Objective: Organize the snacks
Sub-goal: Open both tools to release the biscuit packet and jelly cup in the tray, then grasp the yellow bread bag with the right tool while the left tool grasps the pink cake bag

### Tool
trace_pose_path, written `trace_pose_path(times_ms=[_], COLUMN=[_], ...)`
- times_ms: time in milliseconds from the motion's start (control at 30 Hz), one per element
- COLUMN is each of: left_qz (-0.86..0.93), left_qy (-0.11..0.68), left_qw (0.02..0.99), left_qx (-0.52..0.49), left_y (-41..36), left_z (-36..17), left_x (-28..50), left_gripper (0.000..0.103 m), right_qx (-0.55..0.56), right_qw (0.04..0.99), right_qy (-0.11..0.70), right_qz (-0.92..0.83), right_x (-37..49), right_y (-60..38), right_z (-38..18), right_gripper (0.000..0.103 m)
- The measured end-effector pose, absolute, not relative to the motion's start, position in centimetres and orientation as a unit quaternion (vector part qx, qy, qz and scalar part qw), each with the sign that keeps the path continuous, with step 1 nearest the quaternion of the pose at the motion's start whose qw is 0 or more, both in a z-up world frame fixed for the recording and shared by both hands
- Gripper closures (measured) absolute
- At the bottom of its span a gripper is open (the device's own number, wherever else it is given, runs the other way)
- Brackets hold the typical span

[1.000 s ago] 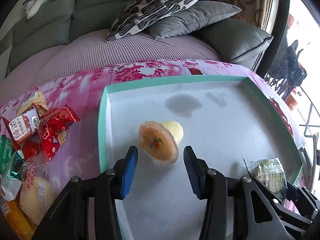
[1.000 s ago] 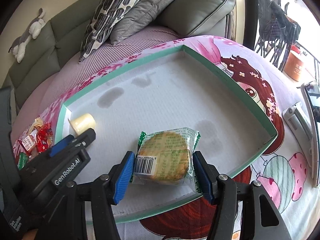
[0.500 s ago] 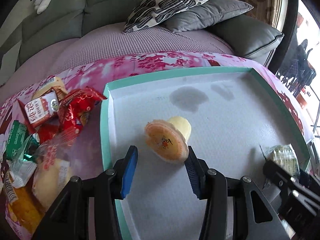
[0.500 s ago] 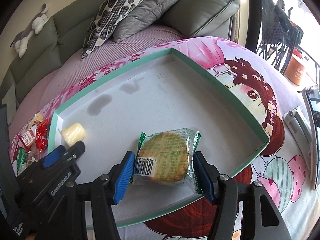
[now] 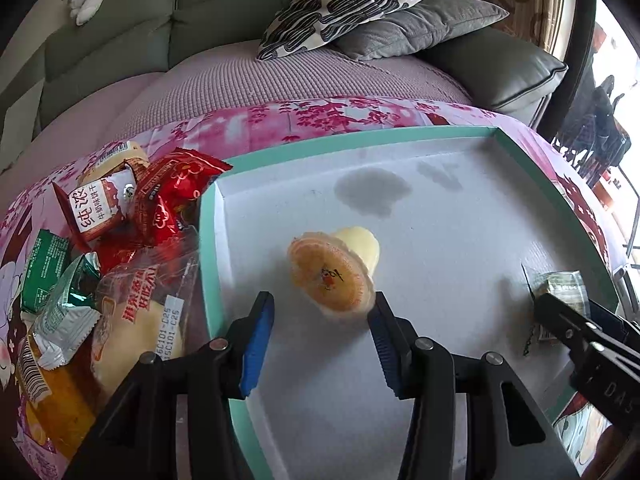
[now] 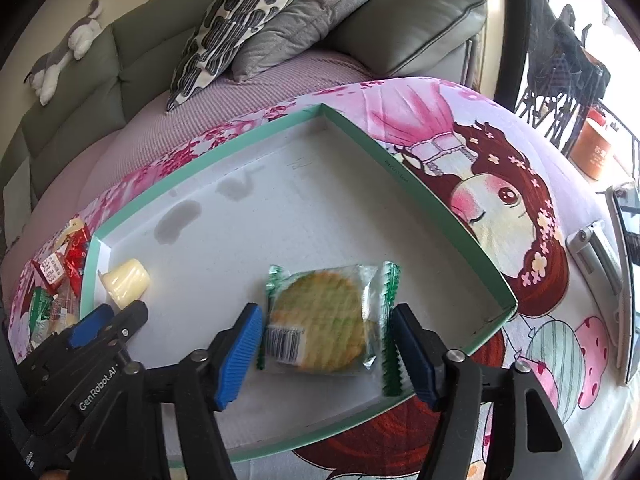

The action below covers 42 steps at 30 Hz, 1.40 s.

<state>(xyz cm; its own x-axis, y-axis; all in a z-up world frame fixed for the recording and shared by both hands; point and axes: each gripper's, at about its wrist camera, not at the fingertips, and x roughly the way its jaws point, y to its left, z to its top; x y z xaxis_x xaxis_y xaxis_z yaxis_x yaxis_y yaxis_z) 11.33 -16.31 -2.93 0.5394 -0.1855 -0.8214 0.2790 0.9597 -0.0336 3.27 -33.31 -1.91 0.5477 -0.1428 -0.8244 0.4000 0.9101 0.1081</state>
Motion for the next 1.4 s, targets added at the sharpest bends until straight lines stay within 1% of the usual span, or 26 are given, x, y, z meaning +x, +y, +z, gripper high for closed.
trace_pose_path(times_ms=[133, 167, 200, 233, 300, 333, 400, 667, 700, 733, 767, 1033, 1267, 1400], left_qz=[-0.139, -0.140, -0.140, -0.141, -0.142, -0.141, -0.137, -0.084, -0.071, -0.061, -0.048, 0.013, 0.036, 0.057], left_qy=[0.456, 0.455, 0.454, 0.452, 0.448, 0.446, 0.441, 0.444, 0.446, 0.446, 0.445, 0.420, 0.413, 0.409], left_qw=[0.878, 0.879, 0.879, 0.880, 0.882, 0.883, 0.887, 0.891, 0.890, 0.891, 0.892, 0.904, 0.906, 0.905], left_qx=[0.042, 0.041, 0.037, 0.033, 0.023, 0.020, 0.014, -0.046, -0.055, -0.061, -0.067, -0.080, -0.088, -0.097], left_y=[-16.2, -16.2, -16.1, -15.9, -15.7, -15.5, -15.1, -10.5, -9.6, -8.8, -7.9, -2.6, 1.1, 3.7], left_z=[-2.4, -2.1, -1.9, -1.6, -0.9, -0.6, 0.1, 1.9, 2.0, 2.0, 2.1, 3.3, 4.3, 4.7], left_x=[11.0, 10.9, 10.7, 10.6, 10.4, 10.2, 9.9, 9.0, 8.9, 8.9, 8.7, 6.8, 5.6, 5.0], left_gripper=[0.041, 0.039, 0.033, 0.030, 0.029, 0.027, 0.021, 0.018, 0.014, 0.007, 0.005, 0.002, 0.002, 0.002], right_qx=[0.133, 0.131, 0.130, 0.129, 0.130, 0.130, 0.128, 0.124, 0.122, 0.121, 0.120, 0.088, 0.103, 0.093], right_qw=[0.870, 0.870, 0.871, 0.872, 0.872, 0.873, 0.876, 0.883, 0.885, 0.887, 0.889, 0.904, 0.907, 0.911], right_qy=[0.451, 0.450, 0.450, 0.449, 0.448, 0.446, 0.442, 0.429, 0.428, 0.426, 0.423, 0.410, 0.406, 0.402], right_qz=[-0.150, -0.150, -0.150, -0.150, -0.150, -0.148, -0.147, -0.140, -0.137, -0.131, -0.126, -0.080, -0.031, -0.010], right_x=[3.5, 3.5, 3.5, 3.5, 3.5, 3.5, 3.4, 3.5, 3.5, 3.7, 3.7, 4.5, 4.8, 4.8], right_y=[-32.9, -32.8, -32.8, -32.8, -32.9, -32.8, -32.7, -31.8, -31.5, -30.9, -30.5, -25.9, -23.1, -21.2], right_z=[-1.9, -1.9, -1.8, -1.8, -1.8, -1.7, -1.5, -0.9, -0.8, -0.7, -0.6, 0.1, 0.5, 0.8], right_gripper=[0.022, 0.022, 0.022, 0.021, 0.016, 0.011, 0.010, 0.010, 0.009, 0.002, 0.000, 0.000, 0.000, 0.000])
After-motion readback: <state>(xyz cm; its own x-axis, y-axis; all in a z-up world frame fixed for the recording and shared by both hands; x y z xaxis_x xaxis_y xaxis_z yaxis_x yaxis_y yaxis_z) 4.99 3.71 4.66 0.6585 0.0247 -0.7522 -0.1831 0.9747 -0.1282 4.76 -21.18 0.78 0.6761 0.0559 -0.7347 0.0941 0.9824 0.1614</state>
